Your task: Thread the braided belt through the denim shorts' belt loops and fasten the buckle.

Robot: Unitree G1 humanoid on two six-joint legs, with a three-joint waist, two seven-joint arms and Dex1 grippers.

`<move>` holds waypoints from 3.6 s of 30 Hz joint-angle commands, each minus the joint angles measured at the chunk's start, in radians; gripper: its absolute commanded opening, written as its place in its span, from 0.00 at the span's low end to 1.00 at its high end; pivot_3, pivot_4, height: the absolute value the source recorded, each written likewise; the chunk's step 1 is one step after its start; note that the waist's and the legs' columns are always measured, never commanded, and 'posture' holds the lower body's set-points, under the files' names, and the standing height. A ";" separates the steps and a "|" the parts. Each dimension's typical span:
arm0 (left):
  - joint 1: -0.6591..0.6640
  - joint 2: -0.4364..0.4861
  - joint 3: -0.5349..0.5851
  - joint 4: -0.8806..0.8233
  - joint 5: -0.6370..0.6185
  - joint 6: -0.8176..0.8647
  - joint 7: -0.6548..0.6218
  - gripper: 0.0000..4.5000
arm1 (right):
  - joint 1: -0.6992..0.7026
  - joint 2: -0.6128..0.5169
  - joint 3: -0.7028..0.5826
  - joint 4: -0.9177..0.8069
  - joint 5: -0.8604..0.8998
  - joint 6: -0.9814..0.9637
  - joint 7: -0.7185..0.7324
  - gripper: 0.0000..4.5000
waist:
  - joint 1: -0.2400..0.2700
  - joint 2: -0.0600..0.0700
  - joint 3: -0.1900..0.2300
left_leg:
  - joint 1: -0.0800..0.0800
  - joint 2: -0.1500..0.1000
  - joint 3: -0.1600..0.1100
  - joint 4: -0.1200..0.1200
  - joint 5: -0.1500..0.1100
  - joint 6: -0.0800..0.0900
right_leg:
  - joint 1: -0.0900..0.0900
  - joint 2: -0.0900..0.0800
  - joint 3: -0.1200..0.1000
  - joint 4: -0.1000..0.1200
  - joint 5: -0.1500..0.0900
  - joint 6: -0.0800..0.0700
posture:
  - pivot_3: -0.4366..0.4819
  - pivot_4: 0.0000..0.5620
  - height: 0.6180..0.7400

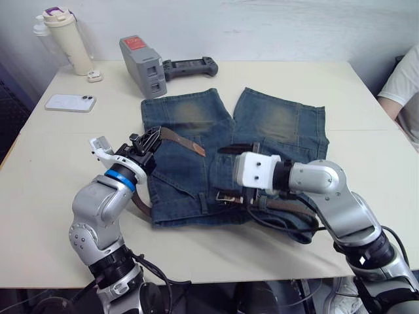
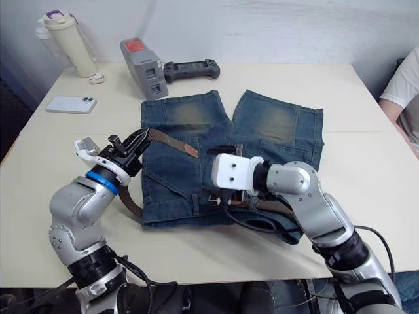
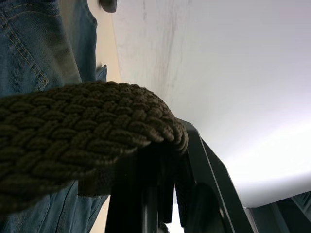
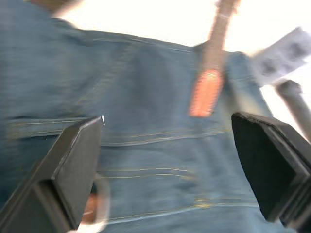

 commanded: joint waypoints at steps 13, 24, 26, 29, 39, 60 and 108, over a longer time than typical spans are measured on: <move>0.027 -0.067 -0.081 -0.131 -0.012 -0.094 0.072 0.00 | -0.066 0.153 0.090 0.232 -0.181 -0.135 -0.190 0.87 | -0.004 0.000 0.000 | 0.000 0.000 0.001 0.000 0.000 0.000 | -0.001 0.000 0.000 0.002 0.000 0.000 | 0.48 0.27 0.27; 0.117 0.160 -0.115 -0.046 -0.012 0.079 -0.134 0.00 | -0.065 0.173 0.061 0.249 -0.184 -0.171 -0.231 0.01 | -0.008 0.001 0.000 | -0.001 0.000 0.001 0.000 0.000 0.000 | -0.002 0.001 0.001 0.004 0.000 0.000 | 0.48 0.27 0.27; 0.122 0.151 -0.116 -0.037 -0.012 0.045 -0.108 0.00 | -0.068 0.168 0.060 0.245 -0.190 -0.167 -0.228 0.01 | -0.008 0.002 0.001 | -0.001 0.000 0.001 -0.001 0.000 0.000 | -0.003 0.001 0.001 0.005 0.000 0.000 | 0.48 0.27 0.27; 0.128 0.154 -0.138 -0.023 -0.012 0.062 -0.147 0.28 | -0.071 0.163 0.060 0.237 -0.200 -0.158 -0.224 0.00 | -0.002 0.002 0.001 | -0.001 0.000 0.001 0.000 0.000 0.000 | -0.002 0.001 0.001 0.004 0.000 0.000 | 0.48 0.27 0.27; 0.068 -0.044 -0.148 -0.088 -0.012 -0.144 0.132 0.97 | -0.054 0.165 0.080 0.208 -0.244 -0.137 -0.205 0.00 | -0.007 0.002 0.001 | -0.001 0.000 0.001 -0.001 0.000 0.000 | -0.002 0.000 0.001 0.003 0.000 0.000 | 0.48 0.27 0.27; 0.068 -0.054 -0.226 -0.099 -0.012 -0.122 0.169 0.91 | -0.042 0.165 0.100 0.198 -0.284 -0.158 -0.179 0.00 | -0.004 0.002 0.001 | -0.001 0.000 0.001 0.000 0.000 0.000 | -0.002 0.000 0.001 0.002 0.000 0.000 | 0.48 0.27 0.27; -0.170 0.825 -0.379 0.690 -0.012 0.727 -0.905 0.00 | 0.289 -0.258 -0.061 -0.296 0.000 0.024 0.109 0.79 | -0.008 0.001 0.002 | 0.014 0.000 0.005 -0.026 0.008 -0.006 | 0.002 0.002 0.003 -0.010 -0.001 -0.001 | 0.48 0.27 0.27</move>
